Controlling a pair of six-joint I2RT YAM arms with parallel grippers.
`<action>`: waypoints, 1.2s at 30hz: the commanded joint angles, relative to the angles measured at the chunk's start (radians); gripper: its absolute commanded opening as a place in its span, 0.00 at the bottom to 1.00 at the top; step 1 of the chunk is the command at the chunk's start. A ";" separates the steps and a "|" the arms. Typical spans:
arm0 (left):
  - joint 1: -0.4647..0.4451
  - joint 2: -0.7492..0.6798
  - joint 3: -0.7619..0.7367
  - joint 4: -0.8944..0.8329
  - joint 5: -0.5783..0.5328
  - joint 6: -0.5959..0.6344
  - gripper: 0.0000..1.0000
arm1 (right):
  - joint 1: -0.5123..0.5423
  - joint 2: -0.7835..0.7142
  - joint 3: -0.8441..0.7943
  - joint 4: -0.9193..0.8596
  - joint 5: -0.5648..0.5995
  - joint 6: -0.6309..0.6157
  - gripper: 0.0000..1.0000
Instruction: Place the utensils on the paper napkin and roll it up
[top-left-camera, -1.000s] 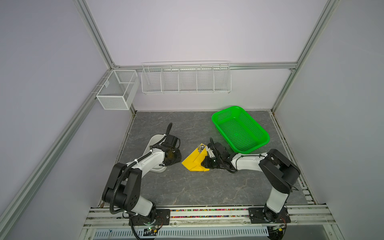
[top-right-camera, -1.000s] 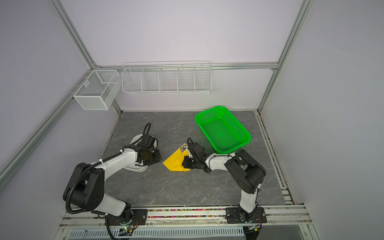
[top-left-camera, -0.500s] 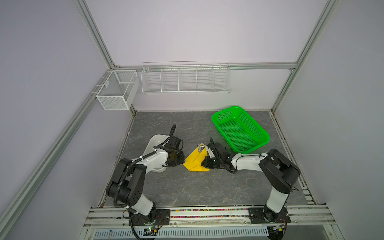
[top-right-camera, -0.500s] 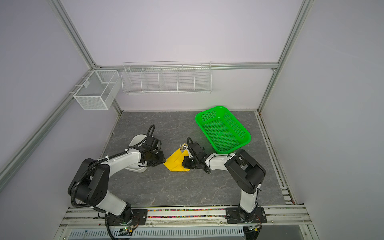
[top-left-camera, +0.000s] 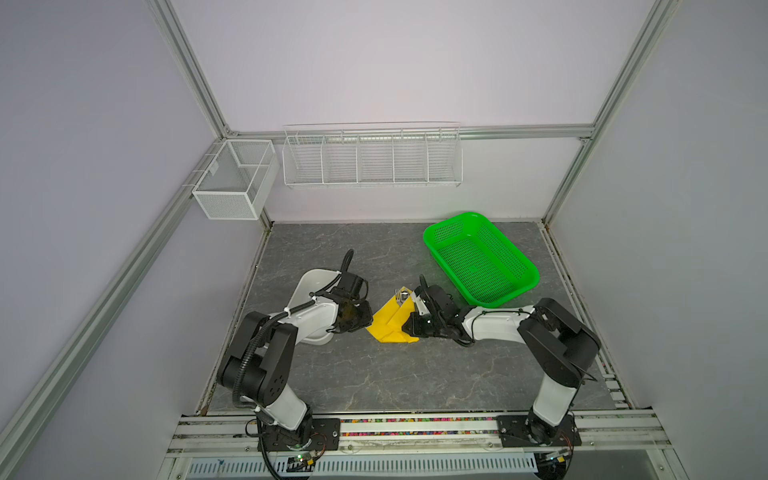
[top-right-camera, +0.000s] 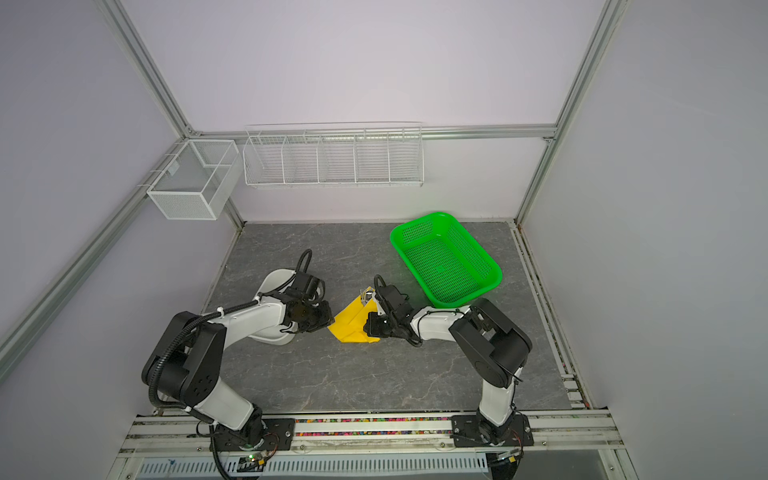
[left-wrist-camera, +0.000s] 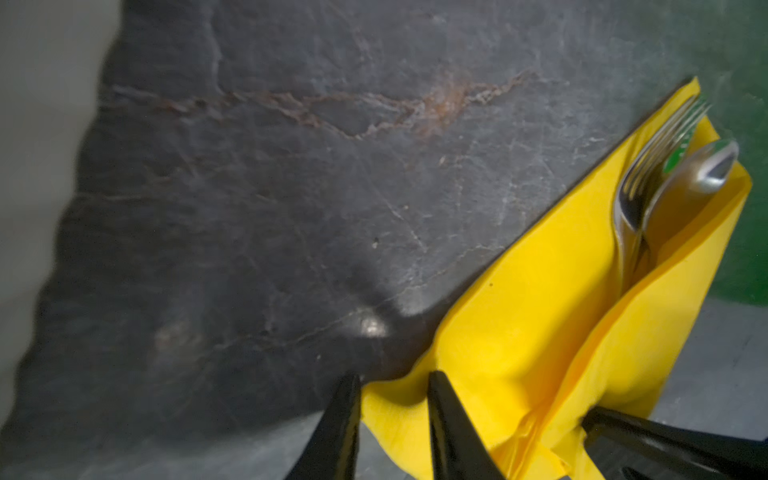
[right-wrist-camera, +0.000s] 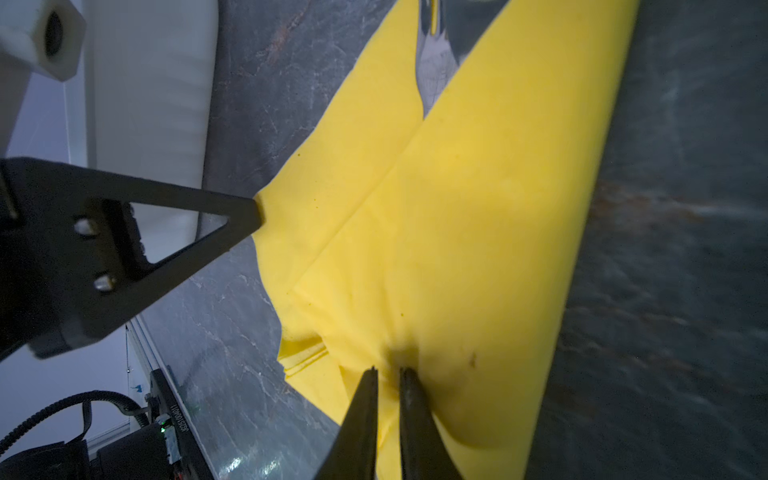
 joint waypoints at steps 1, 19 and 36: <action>-0.004 0.030 -0.019 0.007 0.018 -0.006 0.28 | 0.003 0.014 -0.005 -0.071 0.038 0.002 0.16; -0.018 -0.029 -0.069 0.193 0.236 -0.114 0.33 | 0.004 0.010 -0.005 -0.070 0.047 0.006 0.15; -0.025 -0.080 -0.179 0.339 0.228 -0.263 0.33 | 0.004 0.017 -0.027 -0.055 0.039 0.016 0.15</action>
